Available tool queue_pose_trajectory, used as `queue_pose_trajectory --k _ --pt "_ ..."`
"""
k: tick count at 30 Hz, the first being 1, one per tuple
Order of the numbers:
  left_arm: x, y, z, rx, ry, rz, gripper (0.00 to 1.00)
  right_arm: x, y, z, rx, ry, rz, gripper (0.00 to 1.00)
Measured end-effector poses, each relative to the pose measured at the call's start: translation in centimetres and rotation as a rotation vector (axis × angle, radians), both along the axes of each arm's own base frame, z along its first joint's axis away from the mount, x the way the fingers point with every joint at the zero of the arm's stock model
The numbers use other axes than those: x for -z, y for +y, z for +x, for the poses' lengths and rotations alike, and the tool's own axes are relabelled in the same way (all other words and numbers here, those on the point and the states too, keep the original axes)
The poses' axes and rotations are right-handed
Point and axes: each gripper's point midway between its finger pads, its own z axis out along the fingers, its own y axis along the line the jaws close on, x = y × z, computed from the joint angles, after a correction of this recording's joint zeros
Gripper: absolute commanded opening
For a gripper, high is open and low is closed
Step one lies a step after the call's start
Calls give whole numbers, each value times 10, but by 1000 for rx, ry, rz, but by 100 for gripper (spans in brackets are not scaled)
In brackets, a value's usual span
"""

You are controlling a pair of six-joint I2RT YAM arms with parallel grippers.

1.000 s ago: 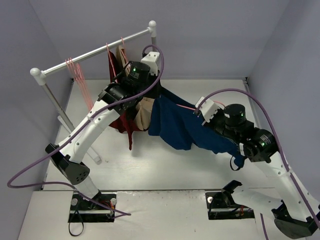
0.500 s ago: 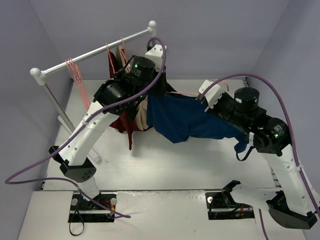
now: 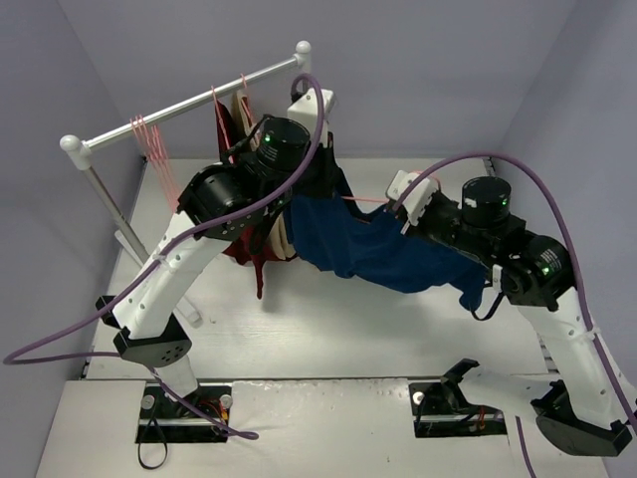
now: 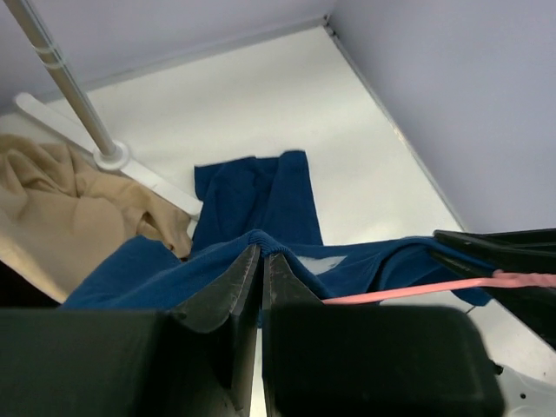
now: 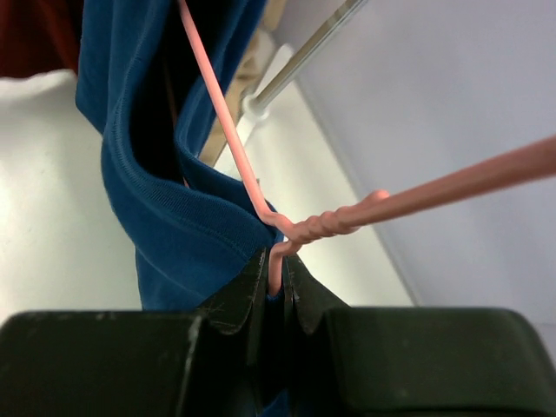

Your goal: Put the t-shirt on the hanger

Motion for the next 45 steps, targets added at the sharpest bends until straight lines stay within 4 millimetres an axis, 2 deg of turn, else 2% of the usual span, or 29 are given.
queue_pose_trajectory --k 6,12,21,27,42,44,45 --pt "46 -15 -1 8 102 67 0 39 -5 -8 5 72 -29 0" --pt "70 -31 0 50 152 101 0 50 -11 -18 13 83 -16 0" --pt "81 -47 -9 139 196 102 0 70 -13 -18 32 122 -19 0" --pt "89 -55 -12 205 198 129 0 73 -20 -13 63 131 -14 0" --pt "104 -80 3 311 213 125 0 82 -21 -4 70 163 -11 0" --pt "104 -81 4 318 216 121 3 84 -22 -4 73 166 -11 0" --pt "105 -82 3 323 218 119 10 85 -22 -3 77 169 -10 0"
